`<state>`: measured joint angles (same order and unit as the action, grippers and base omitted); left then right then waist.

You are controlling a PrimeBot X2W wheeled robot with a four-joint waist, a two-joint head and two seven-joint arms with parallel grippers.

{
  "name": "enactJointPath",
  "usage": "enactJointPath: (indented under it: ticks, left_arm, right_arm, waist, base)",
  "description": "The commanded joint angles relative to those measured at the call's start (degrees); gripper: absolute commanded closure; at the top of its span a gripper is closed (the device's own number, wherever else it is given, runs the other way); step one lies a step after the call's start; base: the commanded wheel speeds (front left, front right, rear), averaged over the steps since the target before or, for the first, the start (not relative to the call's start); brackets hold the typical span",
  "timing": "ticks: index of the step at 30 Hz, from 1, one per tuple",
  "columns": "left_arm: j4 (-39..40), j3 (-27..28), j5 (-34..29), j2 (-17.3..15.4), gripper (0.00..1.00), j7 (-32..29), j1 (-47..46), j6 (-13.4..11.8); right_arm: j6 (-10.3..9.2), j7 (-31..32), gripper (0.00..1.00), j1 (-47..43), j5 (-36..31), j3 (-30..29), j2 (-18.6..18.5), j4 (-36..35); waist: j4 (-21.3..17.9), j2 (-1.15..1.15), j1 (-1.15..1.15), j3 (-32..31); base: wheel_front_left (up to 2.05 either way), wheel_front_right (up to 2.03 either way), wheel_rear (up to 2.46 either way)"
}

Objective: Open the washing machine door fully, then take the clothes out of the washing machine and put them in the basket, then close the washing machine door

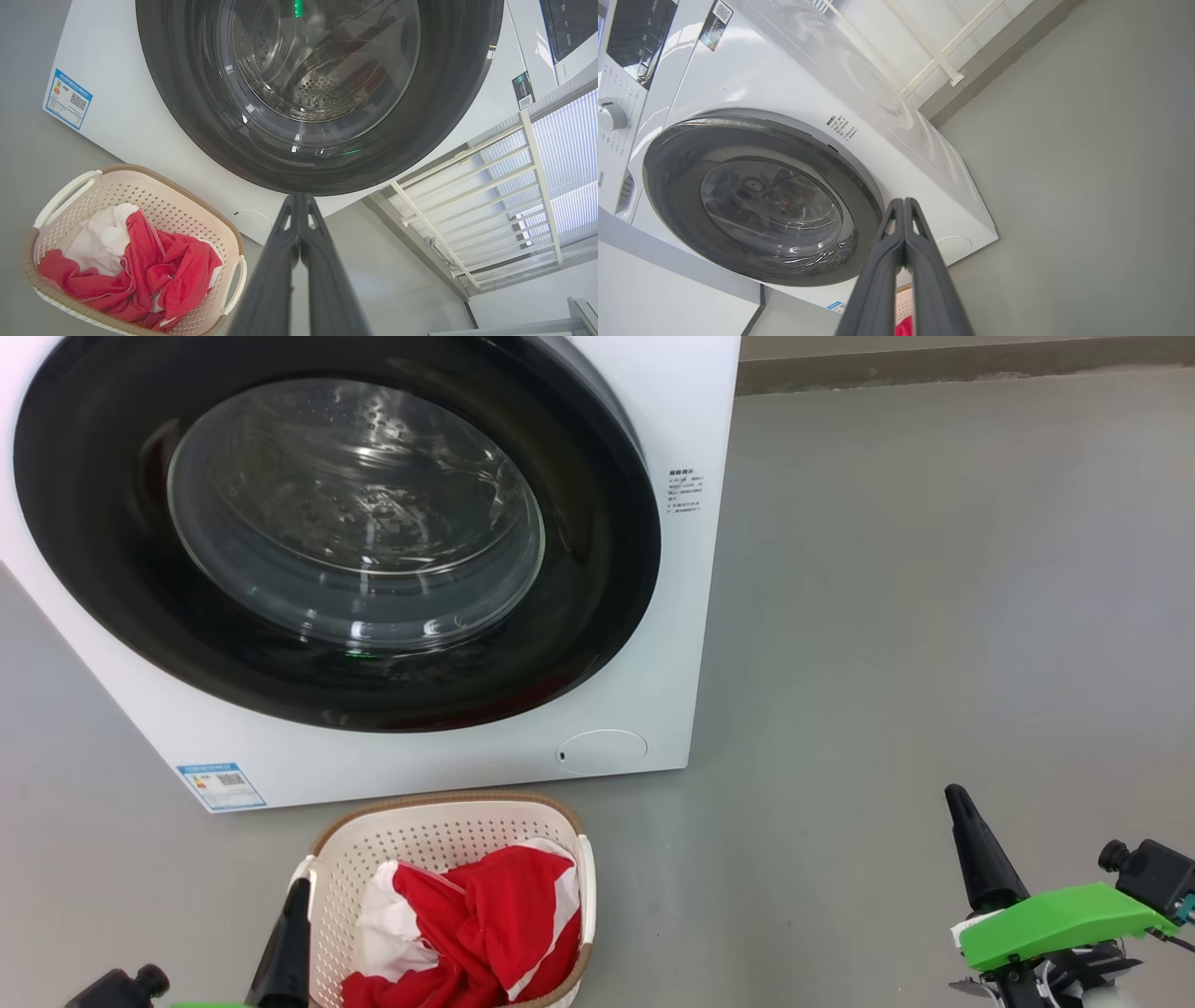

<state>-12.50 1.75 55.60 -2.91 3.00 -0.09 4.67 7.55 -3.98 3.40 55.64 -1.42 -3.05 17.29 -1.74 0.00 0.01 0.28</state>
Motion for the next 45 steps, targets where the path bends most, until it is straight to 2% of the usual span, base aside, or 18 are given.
enactJointPath:
  ticks: [1, 45]
  left_arm:
    - [1.1, 1.4, 1.5, -0.5, 1.0, -0.5, -2.4, 1.0]
    - [-0.9, 3.9, 27.7, -0.1, 1.0, -7.2, -5.2, 2.3]
  right_arm:
    - [-0.03, 0.3, 1.0, 2.2, 1.6, 0.0, -0.3, -1.8]
    - [-0.06, 7.8, 1.0, 2.6, 27.8, -3.7, -0.1, -2.9]
  waist:
    - [0.0, 0.0, -0.01, 0.0]
    - [1.3, 0.0, -0.01, -0.1]
  base:
    - [0.0, 0.0, 0.0]
    - [0.0, 0.0, 0.0]
